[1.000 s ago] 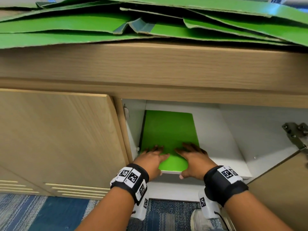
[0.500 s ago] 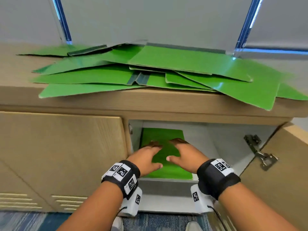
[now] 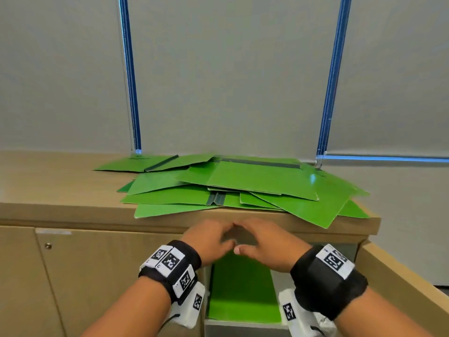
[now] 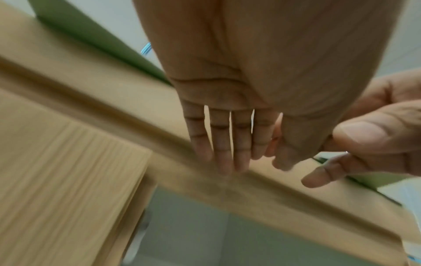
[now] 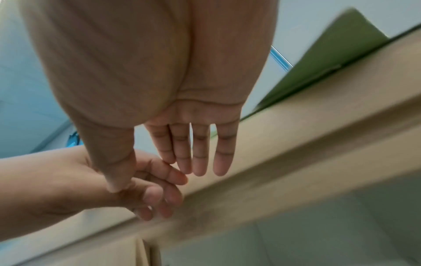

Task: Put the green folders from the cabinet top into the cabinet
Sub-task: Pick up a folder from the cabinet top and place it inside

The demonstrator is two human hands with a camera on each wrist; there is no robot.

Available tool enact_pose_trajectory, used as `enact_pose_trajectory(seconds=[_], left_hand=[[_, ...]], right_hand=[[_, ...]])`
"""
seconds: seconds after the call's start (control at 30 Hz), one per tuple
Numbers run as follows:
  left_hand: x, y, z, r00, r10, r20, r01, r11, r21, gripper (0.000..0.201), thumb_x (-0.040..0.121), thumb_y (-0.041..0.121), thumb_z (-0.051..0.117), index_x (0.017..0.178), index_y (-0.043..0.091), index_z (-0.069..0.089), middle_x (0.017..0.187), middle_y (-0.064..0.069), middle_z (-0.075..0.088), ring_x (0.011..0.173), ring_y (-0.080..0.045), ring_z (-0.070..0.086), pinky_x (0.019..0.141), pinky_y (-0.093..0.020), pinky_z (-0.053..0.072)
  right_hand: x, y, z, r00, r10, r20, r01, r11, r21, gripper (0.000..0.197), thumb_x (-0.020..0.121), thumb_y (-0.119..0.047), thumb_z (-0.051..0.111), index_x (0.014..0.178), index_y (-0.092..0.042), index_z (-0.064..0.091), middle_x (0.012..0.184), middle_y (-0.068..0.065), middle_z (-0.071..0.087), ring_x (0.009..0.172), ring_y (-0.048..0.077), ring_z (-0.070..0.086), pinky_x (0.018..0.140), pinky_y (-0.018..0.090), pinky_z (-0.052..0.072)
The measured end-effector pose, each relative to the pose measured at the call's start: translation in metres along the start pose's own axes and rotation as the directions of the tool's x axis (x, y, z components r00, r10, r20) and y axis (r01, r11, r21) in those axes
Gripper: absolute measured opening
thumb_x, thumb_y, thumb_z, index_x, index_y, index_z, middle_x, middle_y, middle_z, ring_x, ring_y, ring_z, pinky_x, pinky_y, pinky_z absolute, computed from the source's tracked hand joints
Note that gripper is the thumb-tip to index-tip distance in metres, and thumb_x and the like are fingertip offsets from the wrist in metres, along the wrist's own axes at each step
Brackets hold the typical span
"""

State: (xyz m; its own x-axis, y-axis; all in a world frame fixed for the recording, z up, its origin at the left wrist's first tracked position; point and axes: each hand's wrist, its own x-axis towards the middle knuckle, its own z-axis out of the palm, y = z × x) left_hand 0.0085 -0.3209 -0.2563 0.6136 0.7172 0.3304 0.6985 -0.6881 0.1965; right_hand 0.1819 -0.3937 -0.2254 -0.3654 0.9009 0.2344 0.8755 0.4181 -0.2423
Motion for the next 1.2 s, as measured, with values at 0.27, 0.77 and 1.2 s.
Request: enact_pose_trajectory(seconds=[0.27,0.77,1.2], left_hand=[[0.057,0.009,-0.066,0.989,0.0,-0.147,0.021,0.99,0.14,0.043,0.086,0.023,0.05,0.129,0.021,0.055,0.132,-0.006,0.051,0.123,-0.024,0.047,0.1,-0.037,0.042],[0.104,0.007,-0.052,0.991,-0.13,0.029,0.101,0.875,0.473,0.026,0.098,0.034,0.045,0.111,0.021,0.064,0.113,-0.007,0.062,0.106,-0.029,0.059,0.08,-0.038,0.048],[0.066,0.075,-0.081,0.931,0.1,-0.35,-0.011,0.969,0.248,0.031,0.096,0.043,0.039,0.108,0.028,0.063,0.103,0.004,0.066,0.092,-0.02,0.062,0.072,-0.033,0.049]], right_hand=[[0.025,0.007,-0.069,0.973,0.189,-0.133,-0.18,0.98,0.081,0.059,0.087,-0.042,0.064,0.138,-0.017,0.049,0.135,0.002,0.056,0.118,0.017,0.056,0.097,0.027,0.043],[0.019,0.051,-0.07,0.873,0.465,-0.145,-0.303,0.751,0.587,0.021,0.092,-0.027,0.061,0.086,-0.007,0.063,0.081,0.01,0.065,0.07,0.022,0.064,0.061,0.033,0.051],[0.051,0.019,-0.087,0.803,0.569,-0.175,0.088,0.177,0.98,0.018,0.089,-0.009,0.06,0.103,-0.006,0.049,0.091,0.009,0.053,0.086,0.021,0.053,0.073,0.043,0.052]])
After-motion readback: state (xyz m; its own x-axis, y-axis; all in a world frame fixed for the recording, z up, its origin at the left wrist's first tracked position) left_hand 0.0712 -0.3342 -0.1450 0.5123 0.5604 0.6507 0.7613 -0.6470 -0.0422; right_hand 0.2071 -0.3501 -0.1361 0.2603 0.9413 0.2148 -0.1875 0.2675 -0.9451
